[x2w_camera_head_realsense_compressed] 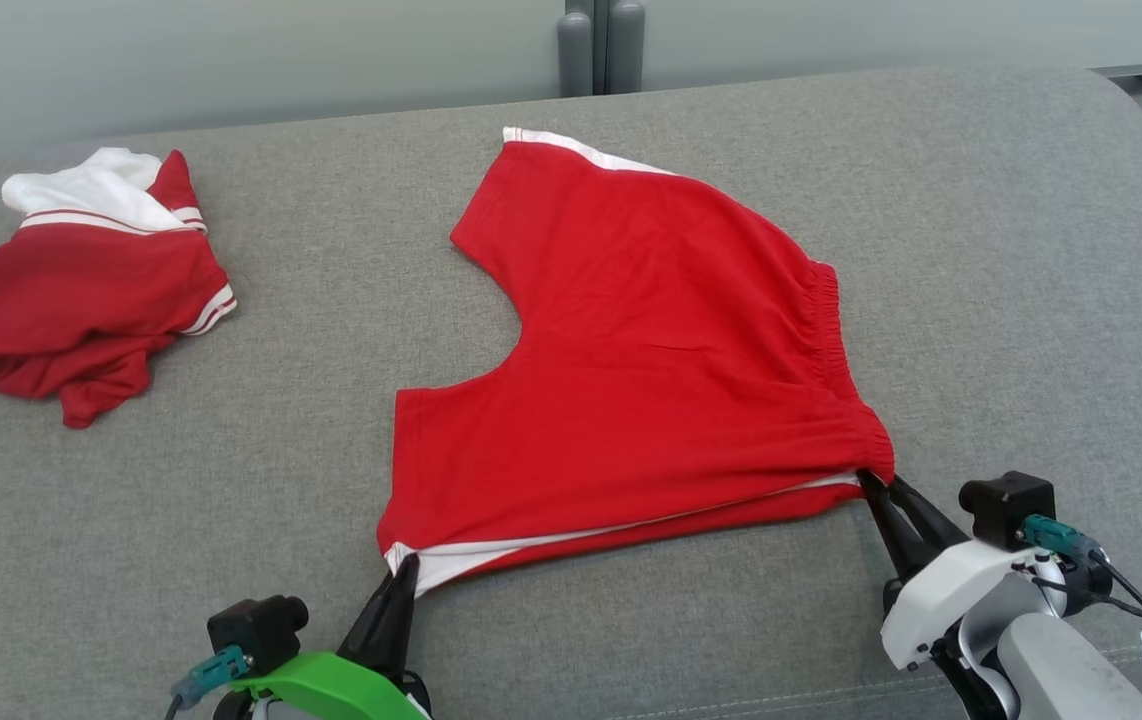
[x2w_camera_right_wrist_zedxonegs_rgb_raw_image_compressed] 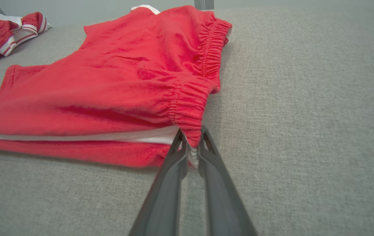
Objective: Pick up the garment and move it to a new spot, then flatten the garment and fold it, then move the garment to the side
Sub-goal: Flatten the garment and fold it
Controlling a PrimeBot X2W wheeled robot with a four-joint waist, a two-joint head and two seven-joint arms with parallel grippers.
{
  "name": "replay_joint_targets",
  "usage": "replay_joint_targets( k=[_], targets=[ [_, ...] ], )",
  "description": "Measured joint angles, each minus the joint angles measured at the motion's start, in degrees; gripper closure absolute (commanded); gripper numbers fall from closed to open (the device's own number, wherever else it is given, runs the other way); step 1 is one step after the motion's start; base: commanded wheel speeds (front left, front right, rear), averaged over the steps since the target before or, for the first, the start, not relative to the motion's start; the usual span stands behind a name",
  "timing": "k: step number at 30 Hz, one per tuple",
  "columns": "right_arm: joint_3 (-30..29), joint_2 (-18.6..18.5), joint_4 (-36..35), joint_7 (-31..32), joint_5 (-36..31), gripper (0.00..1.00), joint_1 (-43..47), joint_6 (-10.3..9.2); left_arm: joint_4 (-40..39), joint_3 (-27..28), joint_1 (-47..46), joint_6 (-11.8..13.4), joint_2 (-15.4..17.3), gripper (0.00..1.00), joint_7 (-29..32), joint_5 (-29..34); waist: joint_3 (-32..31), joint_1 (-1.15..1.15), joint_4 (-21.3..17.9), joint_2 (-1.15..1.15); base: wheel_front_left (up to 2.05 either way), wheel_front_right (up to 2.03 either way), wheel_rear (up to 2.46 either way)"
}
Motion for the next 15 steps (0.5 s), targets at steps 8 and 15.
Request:
replay_joint_targets(
  k=[8, 15],
  targets=[
    [-0.3, -0.2, -2.3, 0.0, -0.6, 0.0, 3.3, 0.0, 1.4, 0.4, 1.2, 0.0, 1.0, 0.0, 0.0, -0.2, -0.5, 0.0, -0.2, 0.0, 0.0, 0.0, 0.0],
    [-1.6, -1.2, -5.2, 0.0, -1.1, 0.0, 5.7, 0.0, -0.9, 4.2, 3.2, 0.0, 2.8, 0.0, -0.1, -0.7, -0.7, 0.0, -1.3, 0.0, 0.0, 0.0, 0.0]
  ],
)
